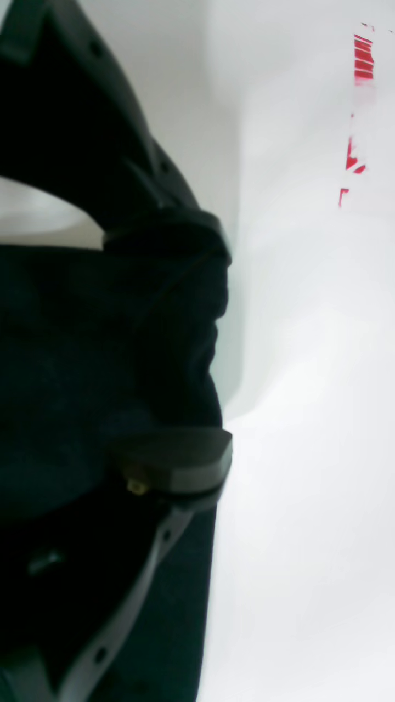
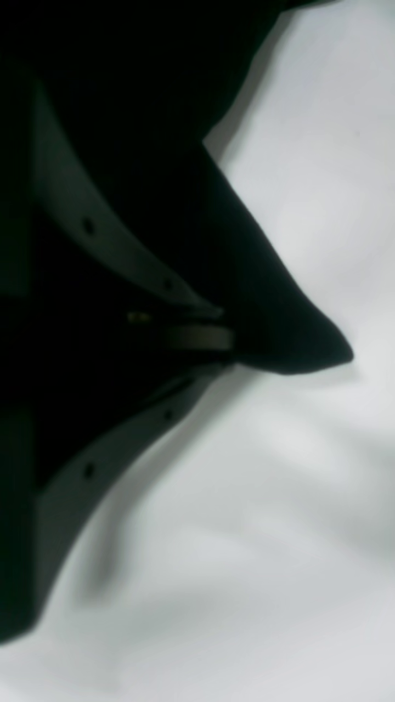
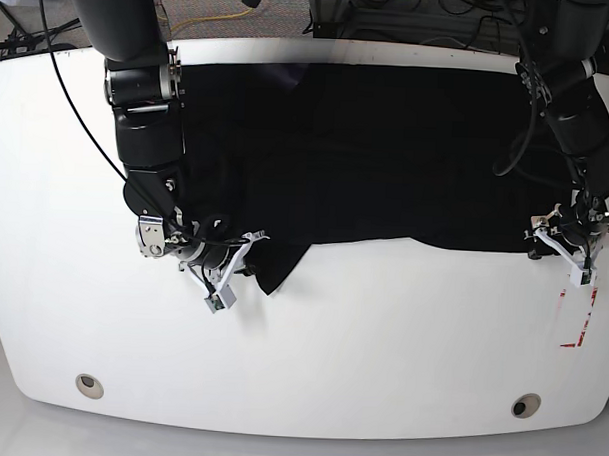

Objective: Fold the T-shirt properly
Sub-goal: 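Fold the hem over onto the collar edge with both grippers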

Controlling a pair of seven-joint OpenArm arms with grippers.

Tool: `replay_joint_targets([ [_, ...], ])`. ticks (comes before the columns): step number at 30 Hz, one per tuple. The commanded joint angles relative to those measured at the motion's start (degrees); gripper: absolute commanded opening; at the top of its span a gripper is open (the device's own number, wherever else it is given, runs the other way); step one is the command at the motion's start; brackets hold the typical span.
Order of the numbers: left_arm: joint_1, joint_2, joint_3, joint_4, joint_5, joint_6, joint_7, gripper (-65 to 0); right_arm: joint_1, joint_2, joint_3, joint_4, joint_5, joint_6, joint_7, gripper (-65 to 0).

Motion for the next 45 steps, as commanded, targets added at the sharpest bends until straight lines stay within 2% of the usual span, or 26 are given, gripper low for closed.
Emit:
replay_joint_targets([
  [1, -0.58, -0.49, 0.07, 0.41, 0.34, -0.22, 1.47, -40.0, 1.34, 0.35, 0.08, 0.71, -0.54, 0.08, -1.13, -65.0],
  [4, -0.67, -0.67, 0.07, 0.41, 0.25, -0.31, 1.38, -65.0, 1.17, 0.52, 0.17, 4.05, -0.54, 0.08, -1.39, -65.0],
  [9, -0.58, -0.4, 0.07, 4.81, 0.16, -0.75, 1.38, -65.0, -1.3, 1.67, 0.08, 13.54, -0.81, -0.27, -3.15, -65.0],
  [12, -0.32, 1.09, 0.07, 9.47, 0.25, -3.38, 1.73, -65.0, -1.3, 1.93, 0.08, 17.94, -1.16, -0.27, -6.23, -65.0],
  [15, -0.05, 2.85, 0.07, 14.3, 0.6, -6.55, 2.08, -65.0, -1.38, 3.69, 0.08, 23.13, -1.07, -0.27, -8.69, -65.0],
  [19, 1.71, 2.94, 0.07, 19.58, 0.34, -6.59, 5.34, -65.0, -1.38, 5.27, 0.61, 28.75, -0.89, -0.27, -12.3, -65.0],
  [23, 2.85, 4.26, -0.1, 25.12, 0.25, -6.59, 5.86, -65.0, -2.88, 6.15, 6.15, 35.61, -0.63, -0.1, -16.78, -65.0],
  [29, 7.68, 4.52, -0.01, 32.06, 0.16, -6.59, 5.86, -65.0, -5.87, 6.33, 12.13, 43.52, -0.54, 0.69, -21.7, -65.0],
  [32, 10.5, 4.61, -0.01, 35.84, 0.07, -6.59, 5.86, -65.0, -9.03, 6.15, 14.06, 48.62, -0.54, 3.16, -23.11, -65.0],
  [37, 13.84, 6.37, -0.37, 41.12, 0.07, -6.59, 5.95, -65.0, -15.19, 5.71, 16.17, 56.44, -0.54, 4.21, -26.01, -65.0],
  [41, 17.35, 6.46, -0.37, 44.81, 0.07, -6.59, 7.71, -65.0, -21.08, 5.53, 16.35, 61.54, -0.54, 4.3, -26.19, -65.0],
  [45, 20.52, 6.46, -0.37, 47.45, 0.07, -6.59, 9.38, -65.0, -27.14, 3.25, 19.34, 66.03, -0.54, 4.3, -26.36, -65.0],
])
